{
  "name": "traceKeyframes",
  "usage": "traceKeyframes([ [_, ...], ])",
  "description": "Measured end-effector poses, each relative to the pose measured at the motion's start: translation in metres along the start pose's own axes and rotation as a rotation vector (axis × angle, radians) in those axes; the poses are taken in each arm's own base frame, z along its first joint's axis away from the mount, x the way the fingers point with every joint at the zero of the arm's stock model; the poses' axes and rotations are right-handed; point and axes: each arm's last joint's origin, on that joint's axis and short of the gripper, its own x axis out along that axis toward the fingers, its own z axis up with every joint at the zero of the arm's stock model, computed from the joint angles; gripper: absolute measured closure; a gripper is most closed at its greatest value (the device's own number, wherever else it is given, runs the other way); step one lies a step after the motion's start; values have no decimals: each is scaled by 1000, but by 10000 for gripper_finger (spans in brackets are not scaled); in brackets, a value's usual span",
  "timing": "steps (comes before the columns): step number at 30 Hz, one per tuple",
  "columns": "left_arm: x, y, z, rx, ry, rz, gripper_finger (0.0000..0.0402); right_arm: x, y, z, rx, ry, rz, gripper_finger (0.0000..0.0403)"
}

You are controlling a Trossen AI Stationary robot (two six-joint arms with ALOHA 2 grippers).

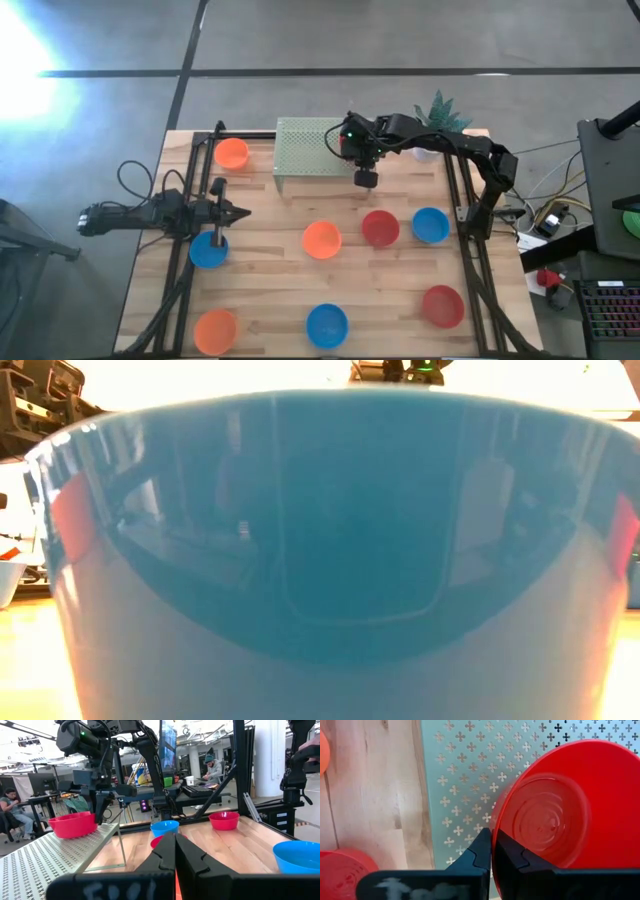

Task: Pick & Place Mini bowls
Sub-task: Put the top red bowl on the shelf

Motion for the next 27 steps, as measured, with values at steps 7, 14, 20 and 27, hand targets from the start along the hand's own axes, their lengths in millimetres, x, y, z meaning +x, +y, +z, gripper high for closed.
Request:
traceKeyframes([
  [7,0,0,0,0,0,0,401,0,0,0,3,0,-1,394],
  [14,0,0,0,0,0,0,401,0,1,0,-36,0,6,394],
  [20,0,0,0,0,0,0,401,0,1,0,-26,0,8,394],
  [27,0,0,0,0,0,0,401,0,1,0,-25,-1,7,388],
])
